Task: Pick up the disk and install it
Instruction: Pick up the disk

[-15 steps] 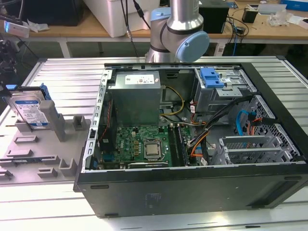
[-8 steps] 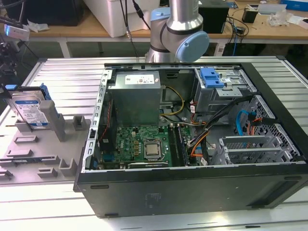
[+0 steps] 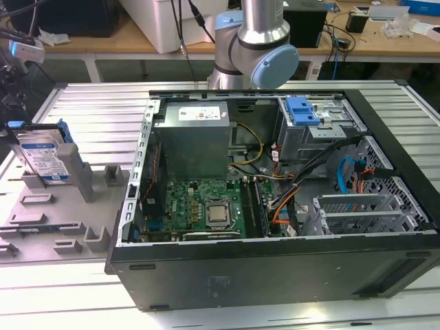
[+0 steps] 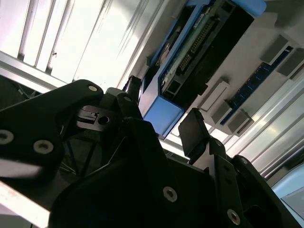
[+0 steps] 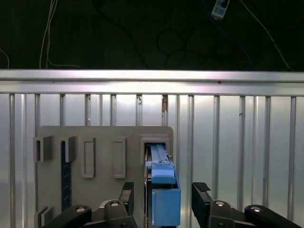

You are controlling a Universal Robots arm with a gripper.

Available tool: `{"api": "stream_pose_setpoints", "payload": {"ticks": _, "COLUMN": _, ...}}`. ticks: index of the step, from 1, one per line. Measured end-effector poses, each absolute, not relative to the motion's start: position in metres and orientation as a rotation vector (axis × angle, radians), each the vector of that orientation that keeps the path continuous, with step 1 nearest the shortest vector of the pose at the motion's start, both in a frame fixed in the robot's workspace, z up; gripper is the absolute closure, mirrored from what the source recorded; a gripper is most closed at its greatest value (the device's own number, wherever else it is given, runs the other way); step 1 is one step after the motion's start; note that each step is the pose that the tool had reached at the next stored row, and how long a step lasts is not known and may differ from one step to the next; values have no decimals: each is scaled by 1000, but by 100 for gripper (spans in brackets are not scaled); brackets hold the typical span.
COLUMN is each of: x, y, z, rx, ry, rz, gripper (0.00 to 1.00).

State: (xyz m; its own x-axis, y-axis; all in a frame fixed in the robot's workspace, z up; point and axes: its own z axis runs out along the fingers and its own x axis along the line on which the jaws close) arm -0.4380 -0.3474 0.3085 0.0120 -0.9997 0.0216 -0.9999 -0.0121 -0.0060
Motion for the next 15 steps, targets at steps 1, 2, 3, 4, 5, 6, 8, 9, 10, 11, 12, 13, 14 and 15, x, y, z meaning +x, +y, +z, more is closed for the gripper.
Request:
{"api": "stream_pose_setpoints", "payload": {"ticks": 1, "x": -438, "y": -347, "z": 308, "rx": 2227, "ry": -2200, "rz": 31, "gripper": 40}}
{"api": "stream_pose_setpoints", "payload": {"ticks": 2, "x": -438, "y": -347, "z": 307, "rx": 2228, "ry": -2200, "rz": 31, "gripper": 40}}
{"api": "stream_pose_setpoints", "payload": {"ticks": 3, "x": -438, "y": -347, "z": 305, "rx": 2228, "ry": -2199, "rz": 31, "gripper": 40}}
{"api": "stream_pose_setpoints", "payload": {"ticks": 4, "x": -438, "y": -347, "z": 304, "rx": 2229, "ry": -2198, "rz": 31, "gripper": 40}}
{"api": "stream_pose_setpoints", "payload": {"ticks": 5, "x": -438, "y": -347, "z": 302, "rx": 2230, "ry": -2197, "rz": 31, "gripper": 40}}
{"api": "stream_pose_setpoints", "payload": {"ticks": 6, "x": -438, "y": -347, "z": 301, "rx": 2230, "ry": -2197, "rz": 31, "gripper": 40}}
{"api": "stream_pose_setpoints", "payload": {"ticks": 8, "x": -438, "y": -347, "z": 298, "rx": 2232, "ry": -2196, "rz": 31, "gripper": 40}}
{"api": "stream_pose_setpoints", "payload": {"ticks": 9, "x": -438, "y": -347, "z": 297, "rx": 2232, "ry": -2195, "rz": 31, "gripper": 40}}
{"api": "stream_pose_setpoints", "payload": {"ticks": 10, "x": -438, "y": -347, "z": 296, "rx": 2232, "ry": -2195, "rz": 31, "gripper": 40}}
{"api": "stream_pose_setpoints", "payload": {"ticks": 11, "x": -438, "y": -347, "z": 295, "rx": 2233, "ry": -2194, "rz": 31, "gripper": 40}}
{"api": "stream_pose_setpoints", "payload": {"ticks": 12, "x": -438, "y": -347, "z": 294, "rx": 2233, "ry": -2194, "rz": 31, "gripper": 40}}
{"api": "stream_pose_setpoints", "payload": {"ticks": 13, "x": -438, "y": -347, "z": 294, "rx": 2234, "ry": -2193, "rz": 31, "gripper": 40}}
{"api": "stream_pose_setpoints", "payload": {"ticks": 14, "x": -438, "y": -347, "z": 294, "rx": 2234, "ry": -2193, "rz": 31, "gripper": 40}}
{"api": "stream_pose_setpoints", "payload": {"ticks": 15, "x": -438, "y": -347, "z": 294, "rx": 2234, "ry": -2193, "rz": 31, "gripper": 40}}
